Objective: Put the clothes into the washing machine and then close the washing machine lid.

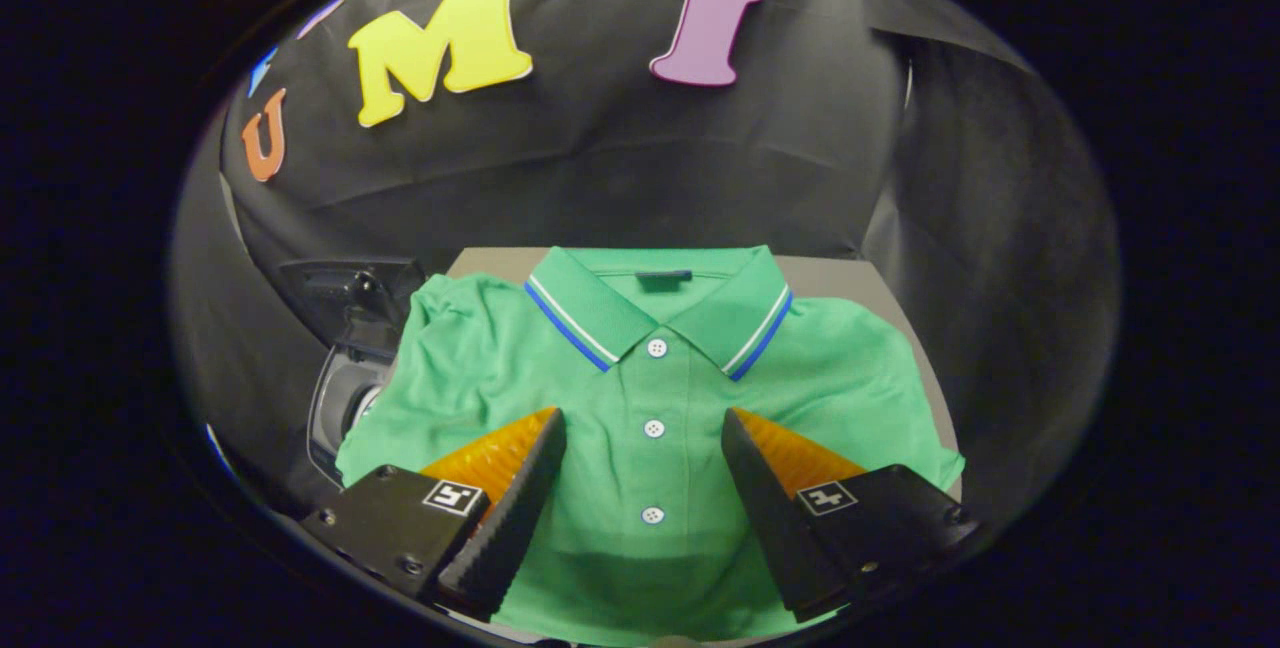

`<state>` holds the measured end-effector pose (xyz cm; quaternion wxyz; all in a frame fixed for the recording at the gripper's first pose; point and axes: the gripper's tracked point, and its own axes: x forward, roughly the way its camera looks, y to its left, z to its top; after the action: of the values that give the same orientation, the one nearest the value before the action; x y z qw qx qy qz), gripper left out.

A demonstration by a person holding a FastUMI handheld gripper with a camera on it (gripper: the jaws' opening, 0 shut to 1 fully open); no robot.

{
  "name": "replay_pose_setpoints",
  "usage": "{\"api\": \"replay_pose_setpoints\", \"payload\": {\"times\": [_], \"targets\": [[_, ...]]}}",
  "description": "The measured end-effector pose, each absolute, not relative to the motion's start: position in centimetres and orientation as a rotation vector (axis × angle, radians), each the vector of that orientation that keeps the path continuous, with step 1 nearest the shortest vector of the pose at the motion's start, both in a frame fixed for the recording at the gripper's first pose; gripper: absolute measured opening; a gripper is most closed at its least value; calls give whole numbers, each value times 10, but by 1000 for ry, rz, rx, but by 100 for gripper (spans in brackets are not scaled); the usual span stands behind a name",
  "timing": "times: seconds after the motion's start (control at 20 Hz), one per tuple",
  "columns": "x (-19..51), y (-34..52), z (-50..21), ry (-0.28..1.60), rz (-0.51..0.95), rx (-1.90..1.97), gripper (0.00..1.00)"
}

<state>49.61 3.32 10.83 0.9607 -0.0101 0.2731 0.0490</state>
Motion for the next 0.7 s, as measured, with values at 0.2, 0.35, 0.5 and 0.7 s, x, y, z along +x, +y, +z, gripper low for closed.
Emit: {"api": "replay_pose_setpoints", "payload": {"times": [0.2,0.35,0.5,0.7], "targets": [[496,37,109,505,115,-29,97],[495,43,107,509,119,-36,92],[495,48,107,522,103,-16,79],[491,51,107,496,83,-9,38]]}}
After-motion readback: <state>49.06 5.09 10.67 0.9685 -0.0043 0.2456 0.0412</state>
